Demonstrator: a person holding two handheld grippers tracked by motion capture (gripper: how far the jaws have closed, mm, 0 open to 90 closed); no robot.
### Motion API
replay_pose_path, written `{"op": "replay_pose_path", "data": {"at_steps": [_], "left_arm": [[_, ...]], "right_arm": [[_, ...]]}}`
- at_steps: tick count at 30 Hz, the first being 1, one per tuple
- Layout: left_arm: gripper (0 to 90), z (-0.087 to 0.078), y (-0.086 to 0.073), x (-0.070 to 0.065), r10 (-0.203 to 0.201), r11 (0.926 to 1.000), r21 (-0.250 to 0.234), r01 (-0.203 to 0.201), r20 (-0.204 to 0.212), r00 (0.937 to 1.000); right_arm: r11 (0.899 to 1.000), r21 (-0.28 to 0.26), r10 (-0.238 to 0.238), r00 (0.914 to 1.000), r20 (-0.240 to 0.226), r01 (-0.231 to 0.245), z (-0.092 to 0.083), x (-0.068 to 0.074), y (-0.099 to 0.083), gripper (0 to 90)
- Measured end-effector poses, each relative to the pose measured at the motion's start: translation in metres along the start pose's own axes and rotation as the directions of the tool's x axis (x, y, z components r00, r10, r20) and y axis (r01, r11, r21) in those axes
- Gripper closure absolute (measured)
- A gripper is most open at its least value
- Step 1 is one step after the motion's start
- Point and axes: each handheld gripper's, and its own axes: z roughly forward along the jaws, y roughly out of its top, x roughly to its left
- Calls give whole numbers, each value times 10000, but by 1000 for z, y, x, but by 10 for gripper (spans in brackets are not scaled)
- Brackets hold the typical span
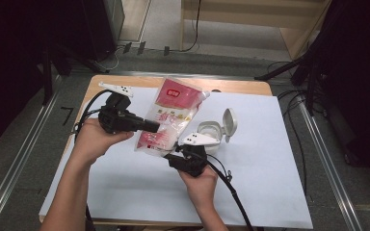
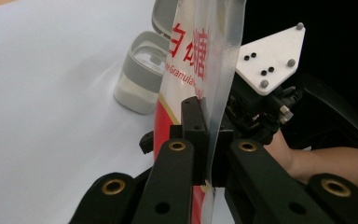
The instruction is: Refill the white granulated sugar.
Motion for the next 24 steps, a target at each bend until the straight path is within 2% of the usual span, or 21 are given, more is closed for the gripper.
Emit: {"op": "replay_pose_path", "data": {"at_steps": [5,10,17,24], "left_arm": [[900,-1,-2,0,55,9999,-95,-55,-22,10000],[900,-2,0,0,196,9995,-263,-202,-212,9996],[900,-3,1,1,-25,9987,-518,11,-267,9996],[900,-9,0,3,-128,9969,-779,90,-482,9988]], "right_arm": [[9999,95,-118,9998,132,117,-1,0,0,605],[9993,200,-299,9995,-78,301,-4,0,4,606],[9993,319,-181,9985,-520,198,-5,-3,7,606],[9969,528,-534,9948,-861,581,-3,-4,12,598]]}}
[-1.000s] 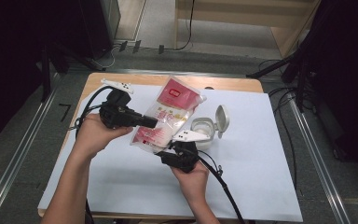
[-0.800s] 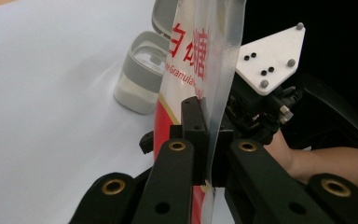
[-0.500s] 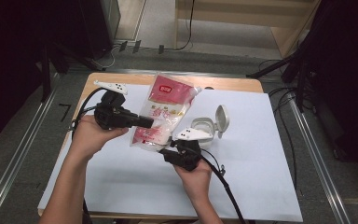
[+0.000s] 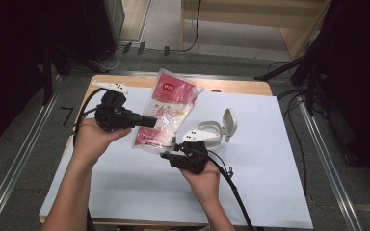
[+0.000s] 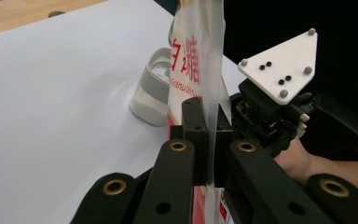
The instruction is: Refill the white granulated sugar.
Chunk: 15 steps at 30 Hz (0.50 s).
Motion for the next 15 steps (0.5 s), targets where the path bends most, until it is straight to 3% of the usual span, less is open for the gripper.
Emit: {"op": "replay_pose_path", "data": {"at_steps": [7,15], "left_arm": [[900,-10,0,0,-12,9993,-363,0,-326,9995],[900,-16,-3,7,-26,9987,-512,-10,-700,9975]], "right_arm": [[9982,586,-97,9991,-413,121,-2,-4,5,593],[9969,720,-262,9970,-729,314,-13,-14,9,579]]}}
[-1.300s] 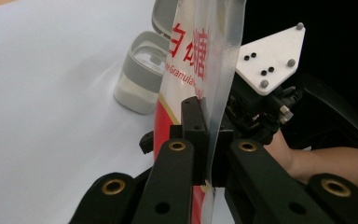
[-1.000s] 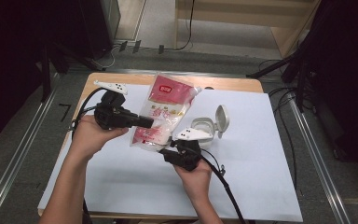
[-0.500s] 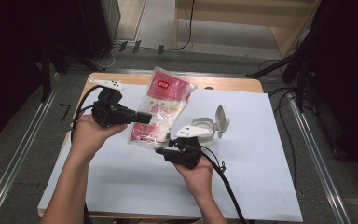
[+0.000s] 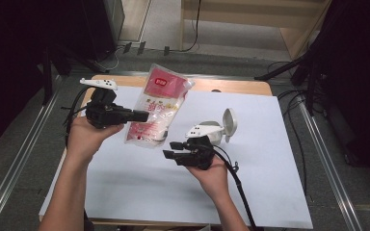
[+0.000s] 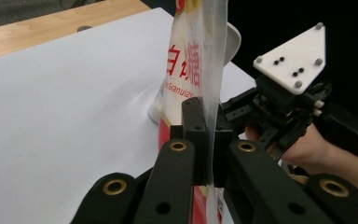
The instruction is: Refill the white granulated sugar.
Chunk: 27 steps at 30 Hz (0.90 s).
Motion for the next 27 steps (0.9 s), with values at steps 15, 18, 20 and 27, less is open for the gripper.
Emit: {"op": "replay_pose_path", "data": {"at_steps": [15,18,20,27], "left_arm": [[900,5,-7,15,-24,9997,-238,11,-551,9985],[900,8,-9,21,-144,9999,-93,138,-639,9979],[900,10,-10,26,-175,9998,-43,172,-763,9969],[900,22,-13,38,-510,9986,69,517,-811,9954]], "right_arm": [[9966,375,-695,9940,-846,729,-21,-16,2,543],[9956,345,-834,9914,-1005,873,-25,-19,1,537],[9960,301,-806,9899,-1163,846,-29,-22,1,537],[9949,26,-990,9810,-1667,1008,-42,-31,-2,513]]}}
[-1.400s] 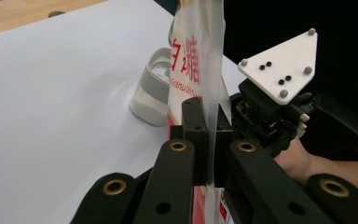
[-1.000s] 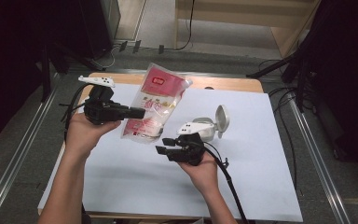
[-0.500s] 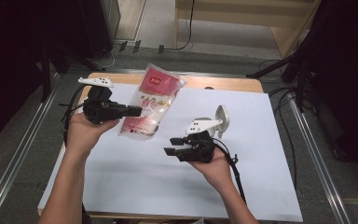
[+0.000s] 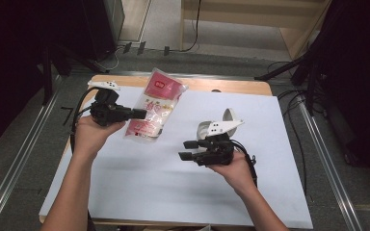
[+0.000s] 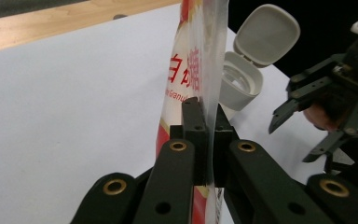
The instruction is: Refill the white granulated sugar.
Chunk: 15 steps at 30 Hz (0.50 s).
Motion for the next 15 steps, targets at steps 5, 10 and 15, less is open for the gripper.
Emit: {"op": "replay_pose_path", "data": {"at_steps": [5,10,15], "left_arm": [[900,10,0,8,-9,10000,35,10,-141,9999],[900,22,2,15,-75,10000,65,76,-222,9997],[900,32,4,18,249,9997,48,-248,-253,9994]], "right_arm": [[9979,628,-154,9998,132,145,-5,-5,-6,501],[9949,1000,-116,9998,167,99,-12,-9,-13,500],[9941,984,-440,9990,-86,447,-24,-9,-21,486]]}}
